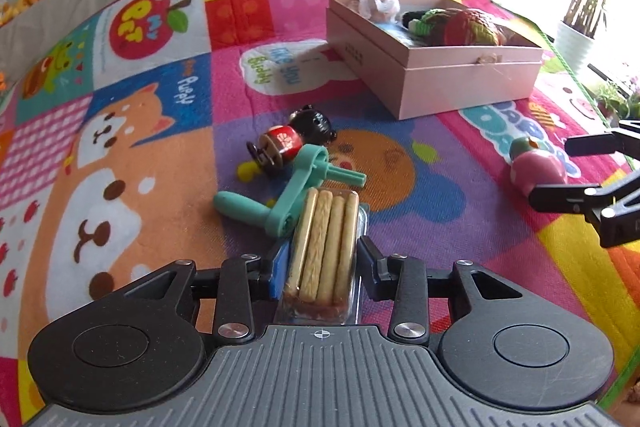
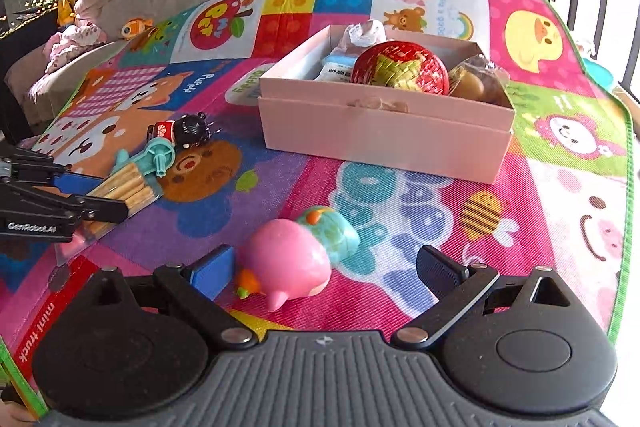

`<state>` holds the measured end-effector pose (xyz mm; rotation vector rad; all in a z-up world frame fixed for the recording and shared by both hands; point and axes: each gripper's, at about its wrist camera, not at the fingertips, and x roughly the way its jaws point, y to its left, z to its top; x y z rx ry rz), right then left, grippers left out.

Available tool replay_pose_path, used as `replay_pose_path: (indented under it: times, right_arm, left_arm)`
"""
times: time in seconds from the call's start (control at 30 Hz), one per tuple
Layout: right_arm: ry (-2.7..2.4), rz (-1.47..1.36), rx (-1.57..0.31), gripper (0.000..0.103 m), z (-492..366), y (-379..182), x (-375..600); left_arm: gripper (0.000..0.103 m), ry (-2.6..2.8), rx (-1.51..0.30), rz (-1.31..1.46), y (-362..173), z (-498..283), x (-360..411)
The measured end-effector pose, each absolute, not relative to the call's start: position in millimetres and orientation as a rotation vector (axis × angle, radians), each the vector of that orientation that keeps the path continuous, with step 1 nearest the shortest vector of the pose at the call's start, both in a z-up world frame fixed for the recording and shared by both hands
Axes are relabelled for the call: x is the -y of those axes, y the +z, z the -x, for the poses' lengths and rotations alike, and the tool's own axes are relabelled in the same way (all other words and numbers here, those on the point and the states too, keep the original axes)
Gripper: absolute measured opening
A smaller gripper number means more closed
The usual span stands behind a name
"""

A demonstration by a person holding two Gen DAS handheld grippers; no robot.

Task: Organize objects
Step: 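Grasp the biscuit stick pack with the left tool while the right grasps the pink pig toy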

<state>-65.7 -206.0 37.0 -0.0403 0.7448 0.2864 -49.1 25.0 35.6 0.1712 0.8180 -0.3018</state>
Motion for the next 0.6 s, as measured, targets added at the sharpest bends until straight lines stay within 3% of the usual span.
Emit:
replay_pose_path:
  times: [0.27, 0.43, 0.6]
  right_arm:
    - [0.313, 0.060, -0.758, 0.089, 67, 35, 199]
    - [0.359, 0.075, -0.780, 0.051, 70, 37, 195]
    - [0.378, 0.039, -0.740, 0.046, 83, 58, 214]
  left_arm:
    - [0.043, -0.293, -0.818, -0.110, 34, 49, -30]
    - [0.037, -0.305, -0.792, -0.097, 35, 67, -30]
    - [0.036, -0.358, -0.784, -0.088, 40, 83, -27]
